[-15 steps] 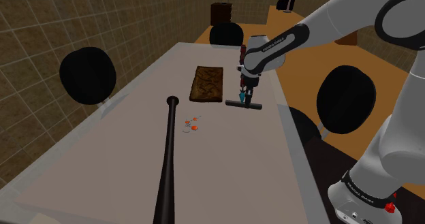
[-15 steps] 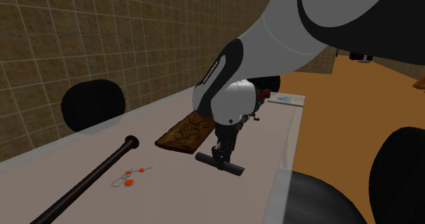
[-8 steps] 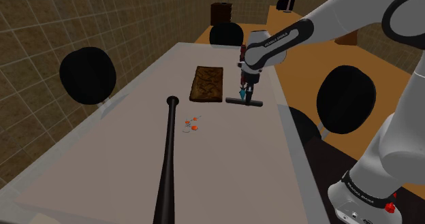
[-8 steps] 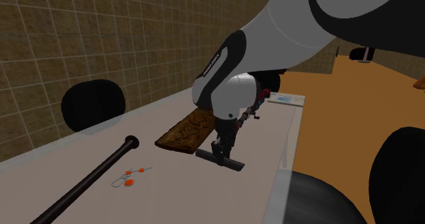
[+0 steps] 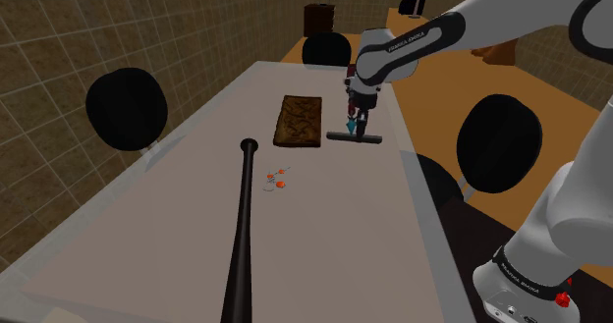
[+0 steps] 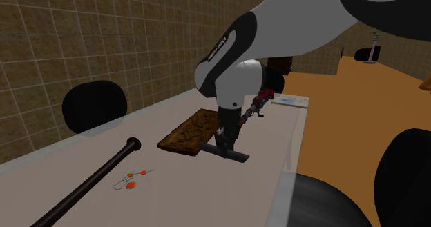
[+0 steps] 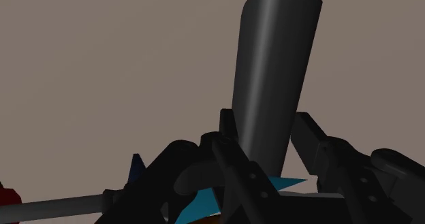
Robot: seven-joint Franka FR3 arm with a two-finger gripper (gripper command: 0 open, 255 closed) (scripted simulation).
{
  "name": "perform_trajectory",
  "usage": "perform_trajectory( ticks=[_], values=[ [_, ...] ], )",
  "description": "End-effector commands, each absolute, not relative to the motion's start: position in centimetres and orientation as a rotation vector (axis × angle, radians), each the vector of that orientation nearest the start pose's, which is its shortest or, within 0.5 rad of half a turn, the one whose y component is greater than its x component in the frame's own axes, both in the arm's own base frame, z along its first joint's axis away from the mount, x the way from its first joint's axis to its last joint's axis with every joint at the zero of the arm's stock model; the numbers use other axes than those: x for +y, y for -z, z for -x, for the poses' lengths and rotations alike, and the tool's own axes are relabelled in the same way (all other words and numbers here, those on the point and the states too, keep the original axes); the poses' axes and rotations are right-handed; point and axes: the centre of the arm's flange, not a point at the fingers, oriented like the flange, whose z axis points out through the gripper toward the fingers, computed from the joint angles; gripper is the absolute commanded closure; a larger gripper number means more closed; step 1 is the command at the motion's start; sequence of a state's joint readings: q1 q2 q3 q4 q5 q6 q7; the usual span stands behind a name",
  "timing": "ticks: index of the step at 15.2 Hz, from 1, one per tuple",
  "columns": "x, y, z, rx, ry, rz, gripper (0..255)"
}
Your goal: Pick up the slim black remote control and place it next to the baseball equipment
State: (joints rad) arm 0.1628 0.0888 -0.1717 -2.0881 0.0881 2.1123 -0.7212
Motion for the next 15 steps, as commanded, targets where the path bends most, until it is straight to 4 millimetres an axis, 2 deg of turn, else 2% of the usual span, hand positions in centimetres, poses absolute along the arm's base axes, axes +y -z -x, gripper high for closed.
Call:
perform_trajectory(
  ticks=[1, 15],
  values=[
    [0.1, -38.9, -55.4, -0.999, -0.057, 2.896, 255],
    [0.1, -46.1, -55.4, -0.999, -0.057, 2.896, 255]
  ],
)
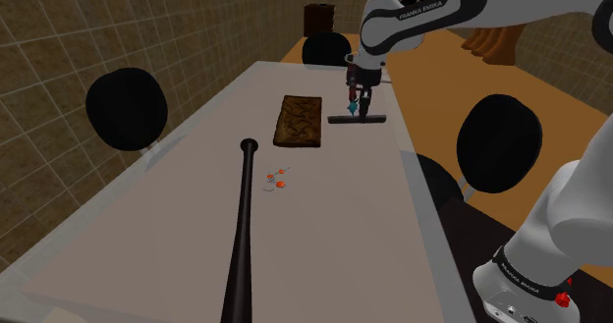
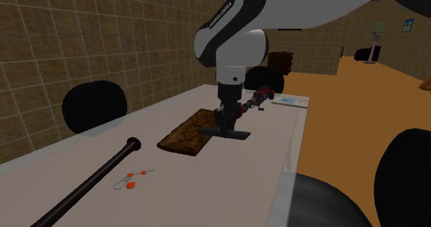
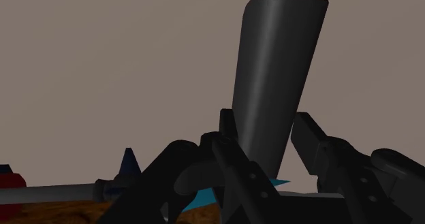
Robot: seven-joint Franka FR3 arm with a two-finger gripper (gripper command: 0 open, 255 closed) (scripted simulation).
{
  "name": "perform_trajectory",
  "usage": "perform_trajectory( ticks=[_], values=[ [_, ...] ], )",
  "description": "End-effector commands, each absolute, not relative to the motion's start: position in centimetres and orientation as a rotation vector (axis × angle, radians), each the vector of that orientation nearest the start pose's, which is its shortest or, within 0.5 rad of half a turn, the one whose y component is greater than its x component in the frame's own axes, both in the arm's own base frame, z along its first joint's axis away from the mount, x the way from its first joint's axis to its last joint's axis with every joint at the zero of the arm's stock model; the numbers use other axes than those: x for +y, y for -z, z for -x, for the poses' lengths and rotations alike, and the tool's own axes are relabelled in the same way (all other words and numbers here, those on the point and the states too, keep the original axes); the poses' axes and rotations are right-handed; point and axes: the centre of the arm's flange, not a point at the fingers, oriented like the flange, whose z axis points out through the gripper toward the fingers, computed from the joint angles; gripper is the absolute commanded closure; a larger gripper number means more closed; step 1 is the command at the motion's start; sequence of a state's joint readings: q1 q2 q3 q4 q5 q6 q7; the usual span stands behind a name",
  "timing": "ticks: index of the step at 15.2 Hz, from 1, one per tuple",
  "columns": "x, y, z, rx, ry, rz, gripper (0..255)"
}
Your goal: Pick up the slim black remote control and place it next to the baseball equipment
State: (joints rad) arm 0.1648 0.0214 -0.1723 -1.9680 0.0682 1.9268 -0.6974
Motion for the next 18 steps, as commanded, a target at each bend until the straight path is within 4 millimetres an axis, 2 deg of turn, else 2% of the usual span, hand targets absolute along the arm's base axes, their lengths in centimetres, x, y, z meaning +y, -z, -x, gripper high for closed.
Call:
perform_trajectory(
  ticks=[1, 14, 18],
  values=[
    [1.4, -46.1, -55.6, -0.999, -0.057, 2.896, 255],
    [18.6, -46.1, -58.3, -0.999, -0.057, 2.896, 255],
    [18.6, -43.9, -58.3, -0.999, -0.057, 2.896, 255]
  ],
)
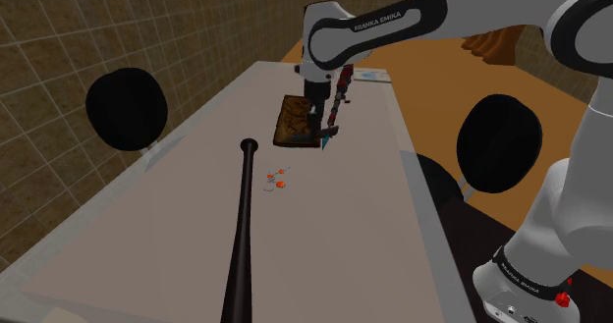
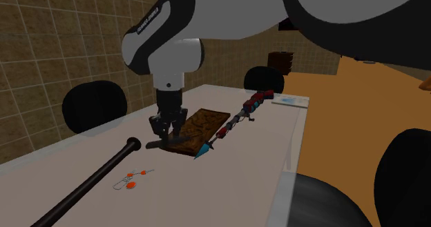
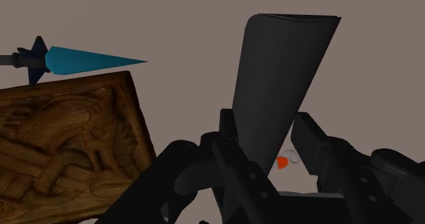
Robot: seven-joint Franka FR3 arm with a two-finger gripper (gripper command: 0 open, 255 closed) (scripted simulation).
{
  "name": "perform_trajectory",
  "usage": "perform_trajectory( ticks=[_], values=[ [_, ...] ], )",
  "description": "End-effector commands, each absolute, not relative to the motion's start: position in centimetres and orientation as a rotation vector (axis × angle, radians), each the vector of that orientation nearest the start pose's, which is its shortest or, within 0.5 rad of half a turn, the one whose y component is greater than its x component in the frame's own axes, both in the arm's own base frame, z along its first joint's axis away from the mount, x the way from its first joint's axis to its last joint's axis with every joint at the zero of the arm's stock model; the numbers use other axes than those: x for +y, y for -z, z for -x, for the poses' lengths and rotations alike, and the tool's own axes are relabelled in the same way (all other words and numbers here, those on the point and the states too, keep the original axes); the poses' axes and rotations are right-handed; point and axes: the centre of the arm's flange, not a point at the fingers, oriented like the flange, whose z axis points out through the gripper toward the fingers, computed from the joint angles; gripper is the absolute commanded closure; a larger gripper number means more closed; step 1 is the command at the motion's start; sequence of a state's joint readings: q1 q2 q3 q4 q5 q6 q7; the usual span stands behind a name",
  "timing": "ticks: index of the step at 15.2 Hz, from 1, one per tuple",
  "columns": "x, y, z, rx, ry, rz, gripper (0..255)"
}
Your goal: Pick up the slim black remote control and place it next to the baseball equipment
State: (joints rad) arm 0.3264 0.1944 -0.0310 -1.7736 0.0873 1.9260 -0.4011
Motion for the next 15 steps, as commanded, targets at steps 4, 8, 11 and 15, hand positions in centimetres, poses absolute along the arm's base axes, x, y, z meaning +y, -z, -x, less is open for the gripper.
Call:
perform_trajectory(
  ticks=[4, 8, 11, 15],
  values=[
    [18.6, -41.8, -58.3, -0.999, -0.057, 2.896, 255],
    [18.6, -39.7, -58.3, -0.999, -0.057, 2.896, 255],
    [18.6, -38.1, -58.3, -0.999, -0.057, 2.896, 255],
    [18.6, -36.0, -58.3, -0.999, -0.057, 2.896, 255]
  ],
)
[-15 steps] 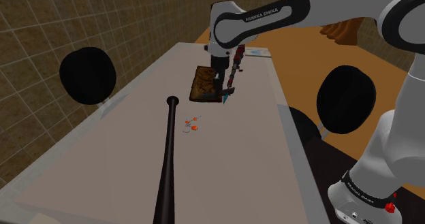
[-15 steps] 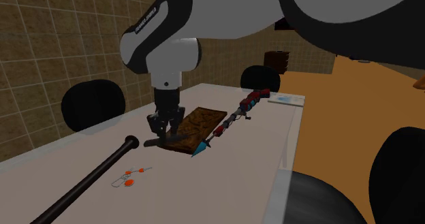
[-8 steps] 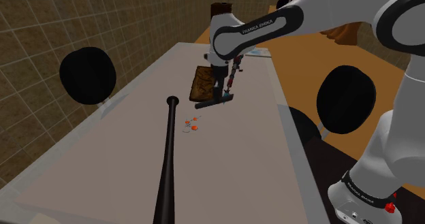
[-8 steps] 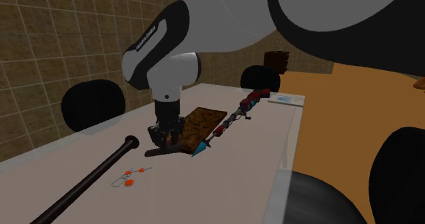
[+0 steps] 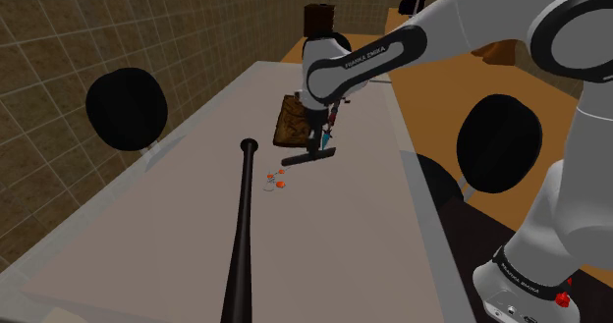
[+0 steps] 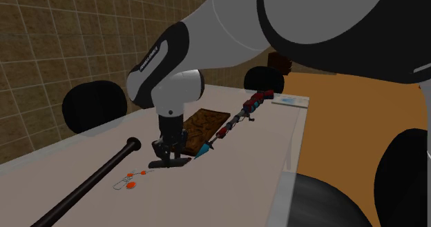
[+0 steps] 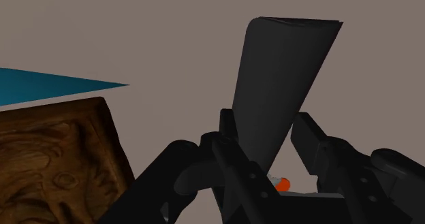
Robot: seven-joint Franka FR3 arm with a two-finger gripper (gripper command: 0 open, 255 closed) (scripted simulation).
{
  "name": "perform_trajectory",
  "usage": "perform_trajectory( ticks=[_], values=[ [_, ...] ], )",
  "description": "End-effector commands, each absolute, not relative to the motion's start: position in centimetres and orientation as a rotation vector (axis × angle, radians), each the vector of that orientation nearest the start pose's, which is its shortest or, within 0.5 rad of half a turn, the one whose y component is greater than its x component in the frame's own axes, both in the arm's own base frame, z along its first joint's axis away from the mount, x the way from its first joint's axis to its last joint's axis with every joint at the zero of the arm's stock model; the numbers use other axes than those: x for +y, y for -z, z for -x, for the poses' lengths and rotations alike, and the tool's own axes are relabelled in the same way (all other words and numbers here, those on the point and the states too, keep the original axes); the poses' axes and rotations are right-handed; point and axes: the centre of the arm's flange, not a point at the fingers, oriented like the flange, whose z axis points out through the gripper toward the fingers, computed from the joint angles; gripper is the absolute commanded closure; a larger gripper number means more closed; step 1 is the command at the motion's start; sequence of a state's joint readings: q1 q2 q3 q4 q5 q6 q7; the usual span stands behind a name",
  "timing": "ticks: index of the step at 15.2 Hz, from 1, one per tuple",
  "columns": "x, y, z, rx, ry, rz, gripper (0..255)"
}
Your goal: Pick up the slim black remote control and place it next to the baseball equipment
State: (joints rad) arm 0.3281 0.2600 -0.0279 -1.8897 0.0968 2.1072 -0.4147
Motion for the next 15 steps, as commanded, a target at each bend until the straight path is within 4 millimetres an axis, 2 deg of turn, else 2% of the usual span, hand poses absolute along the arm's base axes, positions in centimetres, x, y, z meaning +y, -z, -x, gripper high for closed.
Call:
perform_trajectory(
  ticks=[1, 6, 14, 15],
  values=[
    [18.6, -35.5, -58.3, -0.999, -0.057, 2.896, 255],
    [18.6, -32.9, -58.3, -0.999, -0.057, 2.896, 255],
    [18.6, -32.8, -58.3, -0.999, -0.057, 2.896, 255],
    [18.6, -32.8, -58.3, -0.999, -0.057, 2.896, 0]
  ],
)
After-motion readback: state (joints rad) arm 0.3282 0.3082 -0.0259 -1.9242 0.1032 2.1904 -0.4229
